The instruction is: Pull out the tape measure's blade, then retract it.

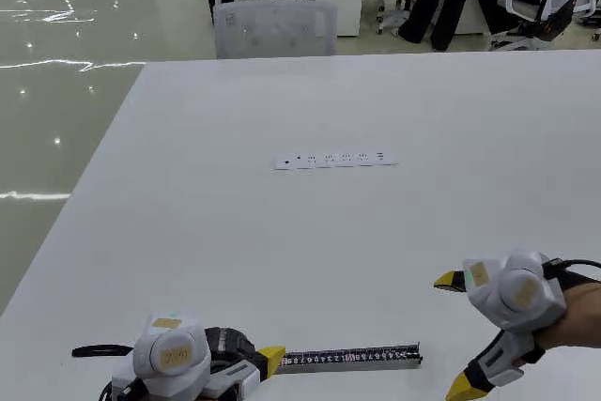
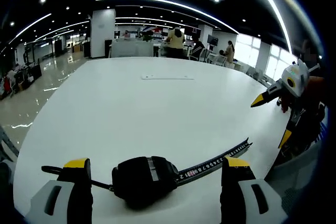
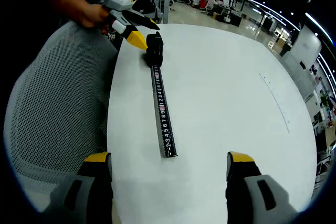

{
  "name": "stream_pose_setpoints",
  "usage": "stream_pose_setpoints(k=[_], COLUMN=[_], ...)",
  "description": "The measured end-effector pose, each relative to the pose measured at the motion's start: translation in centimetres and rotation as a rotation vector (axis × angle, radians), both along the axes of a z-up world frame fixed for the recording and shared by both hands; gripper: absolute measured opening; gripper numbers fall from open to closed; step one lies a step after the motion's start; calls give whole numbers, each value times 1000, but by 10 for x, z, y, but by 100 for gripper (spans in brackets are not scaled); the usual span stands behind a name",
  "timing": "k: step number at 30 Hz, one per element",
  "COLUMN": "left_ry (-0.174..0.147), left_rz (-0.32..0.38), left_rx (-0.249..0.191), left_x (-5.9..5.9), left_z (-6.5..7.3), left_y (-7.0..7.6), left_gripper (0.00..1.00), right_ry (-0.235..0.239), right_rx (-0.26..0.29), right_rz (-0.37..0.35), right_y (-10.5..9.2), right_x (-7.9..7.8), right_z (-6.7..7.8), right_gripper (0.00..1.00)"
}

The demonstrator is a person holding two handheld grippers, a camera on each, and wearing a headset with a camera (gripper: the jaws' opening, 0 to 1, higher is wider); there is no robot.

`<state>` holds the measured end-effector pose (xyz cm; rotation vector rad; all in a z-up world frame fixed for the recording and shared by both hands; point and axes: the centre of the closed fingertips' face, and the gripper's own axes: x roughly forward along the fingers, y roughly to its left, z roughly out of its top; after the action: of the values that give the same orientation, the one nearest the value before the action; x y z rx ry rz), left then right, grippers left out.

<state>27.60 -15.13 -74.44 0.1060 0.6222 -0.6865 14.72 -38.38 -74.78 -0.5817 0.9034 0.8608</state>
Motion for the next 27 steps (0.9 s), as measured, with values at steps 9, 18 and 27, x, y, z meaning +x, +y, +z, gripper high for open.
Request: stream_pose_setpoints(k=[9,18,27], left_ry=[15,27,50], left_rz=[-27,-63,-48], left_rx=[5,35,6], left_x=[-3,-7,-6], left_z=[-7,-17,-18], left_y=[-5,-6,-7], left_gripper=[100,100,96], right_ry=[45,97,133], right_rx=[-35,-51,-36], right_rz=[110,148,103], right_y=[7,0,-2], right_x=[7,6,4], right_z=[-27,-50,-72], right_gripper=[77,49,36])
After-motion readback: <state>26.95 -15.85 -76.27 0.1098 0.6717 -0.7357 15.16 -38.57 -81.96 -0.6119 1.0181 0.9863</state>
